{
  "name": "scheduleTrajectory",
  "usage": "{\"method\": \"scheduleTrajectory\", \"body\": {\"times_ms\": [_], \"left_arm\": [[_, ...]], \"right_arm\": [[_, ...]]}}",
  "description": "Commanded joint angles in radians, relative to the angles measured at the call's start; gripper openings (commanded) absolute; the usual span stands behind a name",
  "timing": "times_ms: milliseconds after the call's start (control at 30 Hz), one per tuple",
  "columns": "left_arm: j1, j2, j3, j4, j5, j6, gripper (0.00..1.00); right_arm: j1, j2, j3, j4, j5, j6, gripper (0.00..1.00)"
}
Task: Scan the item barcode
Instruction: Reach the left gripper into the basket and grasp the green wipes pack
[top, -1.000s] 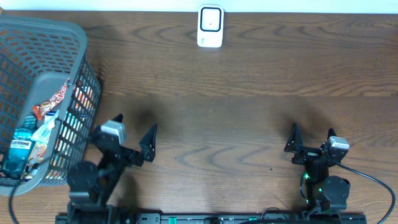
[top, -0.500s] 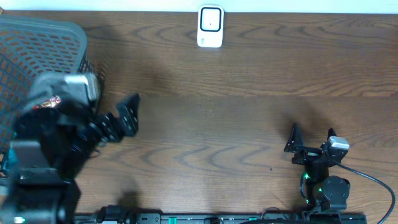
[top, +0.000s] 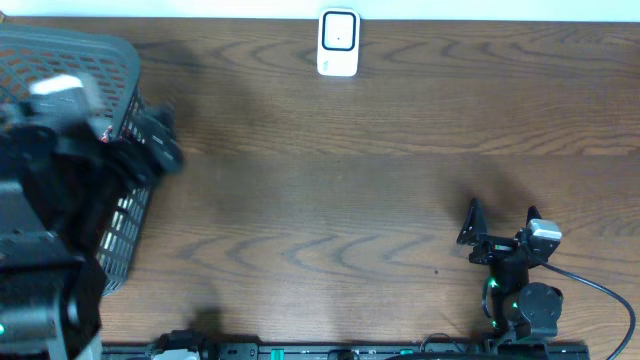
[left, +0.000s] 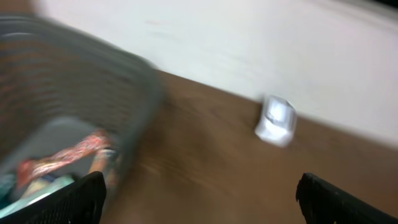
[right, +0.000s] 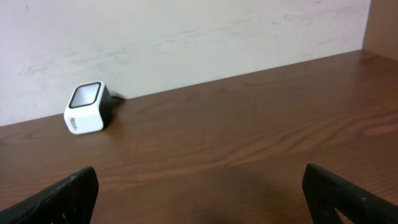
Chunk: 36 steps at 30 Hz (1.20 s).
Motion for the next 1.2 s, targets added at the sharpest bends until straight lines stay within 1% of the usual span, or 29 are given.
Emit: {"method": "scheduleTrajectory", "body": {"times_ms": [0,167,233,367,467,567,700,800,900,1000,1167], "left_arm": [[0.121,0.084,0.072,-0.032,-0.116,-0.204,0.98],[0.338,0.242,0.113,-0.122,-0.005,-0.390,0.98],[0.411,0.297,0.113,-0.150,0.030,-0.416,0.98],[0.513,0.397,0.113,-0.216,0.036,-0.405,0.98],[0.559,0.475,0.111,-0.278,0.036,-0.392,0.98],[0.578,0.547,0.103,-0.318,0.035,-0.361,0.98],[0.593,0.617,0.061,-0.327,0.035,-0.324,0.98],[0.603,0.657,0.021,-0.311,0.035,-0.302,0.98],[0.617,0.678,-0.035,-0.257,0.032,-0.275,0.98],[0.635,0.681,-0.090,-0.188,0.032,-0.241,0.98],[0.670,0.681,-0.149,-0.140,0.032,-0.225,0.98]], "right_arm": [[-0.004,-0.005,-0.002,-0.002,0.009,-0.014,0.99],[-0.004,-0.005,-0.002,-0.002,0.009,-0.014,0.99],[-0.004,-0.005,-0.002,-0.002,0.009,-0.014,0.99],[-0.004,-0.005,-0.002,-0.002,0.009,-0.014,0.99],[-0.004,-0.005,-0.002,-0.002,0.009,-0.014,0.99],[-0.004,-0.005,-0.002,-0.002,0.009,-0.014,0.99],[-0.004,-0.005,-0.002,-0.002,0.009,-0.014,0.99],[-0.004,-0.005,-0.002,-0.002,0.009,-0.014,0.99],[-0.004,-0.005,-0.002,-0.002,0.009,-0.014,0.99],[-0.004,-0.005,-0.002,-0.002,0.009,-0.014,0.99],[-0.004,-0.005,-0.002,-0.002,0.009,-0.014,0.99]]}}
